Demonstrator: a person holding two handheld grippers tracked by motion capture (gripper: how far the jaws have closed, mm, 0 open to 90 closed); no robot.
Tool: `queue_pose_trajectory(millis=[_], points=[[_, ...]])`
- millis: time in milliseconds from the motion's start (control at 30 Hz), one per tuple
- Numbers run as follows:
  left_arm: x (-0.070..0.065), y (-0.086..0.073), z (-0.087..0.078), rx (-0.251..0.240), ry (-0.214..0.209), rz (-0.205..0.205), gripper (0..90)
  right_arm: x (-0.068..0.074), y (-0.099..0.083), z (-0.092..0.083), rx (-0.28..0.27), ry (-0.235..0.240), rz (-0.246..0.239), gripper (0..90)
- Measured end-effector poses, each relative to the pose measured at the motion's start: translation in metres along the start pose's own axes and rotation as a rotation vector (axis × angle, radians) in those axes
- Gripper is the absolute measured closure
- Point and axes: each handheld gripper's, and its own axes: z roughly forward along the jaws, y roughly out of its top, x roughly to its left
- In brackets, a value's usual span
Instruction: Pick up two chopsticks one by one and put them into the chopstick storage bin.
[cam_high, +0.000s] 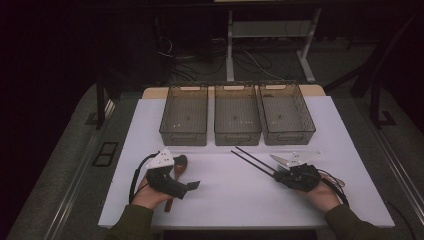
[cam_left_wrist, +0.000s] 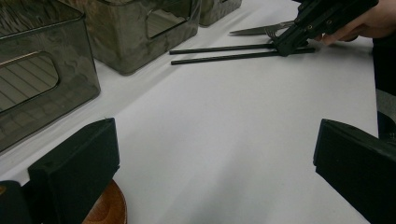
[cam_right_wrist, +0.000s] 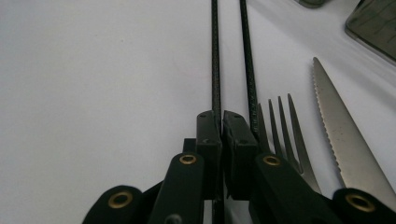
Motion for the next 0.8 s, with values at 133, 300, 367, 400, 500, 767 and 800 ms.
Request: queue_pose_trajectory(millis=[133, 300, 367, 400, 500, 767, 800], points=[[0.000, 0.000, 0.000, 0.000, 0.000, 0.000, 0.0, -0.001, 0.001, 0.000, 0.012, 0.007, 0.009, 84.8], [0.000, 0.000, 0.000, 0.001, -0.001, 0.001, 0.0, 0.004, 0.003, 0.000, 0.028, -0.026, -0.015, 84.9], [0.000, 0.000, 0.000, -0.002, -0.002, 0.001, 0.0, 0.004, 0.003, -0.001, 0.020, -0.018, -0.011, 84.9], [0.000, 0.000, 0.000, 0.001, -0.002, 0.002, 0.0, 0.004, 0.003, -0.002, 0.009, -0.009, -0.010, 85.0], [0.000, 0.000, 0.000, 0.001, -0.002, 0.000, 0.0, 0.003, 0.004, -0.005, -0.013, 0.005, 0.007, 84.9], [0.000, 0.000, 0.000, 0.001, -0.003, 0.002, 0.0, 0.000, 0.005, -0.016, -0.075, 0.029, 0.014, 84.9], [0.001, 0.000, 0.000, 0.001, -0.004, 0.006, 0.0, 0.000, 0.006, -0.017, -0.078, 0.029, 0.013, 84.9]])
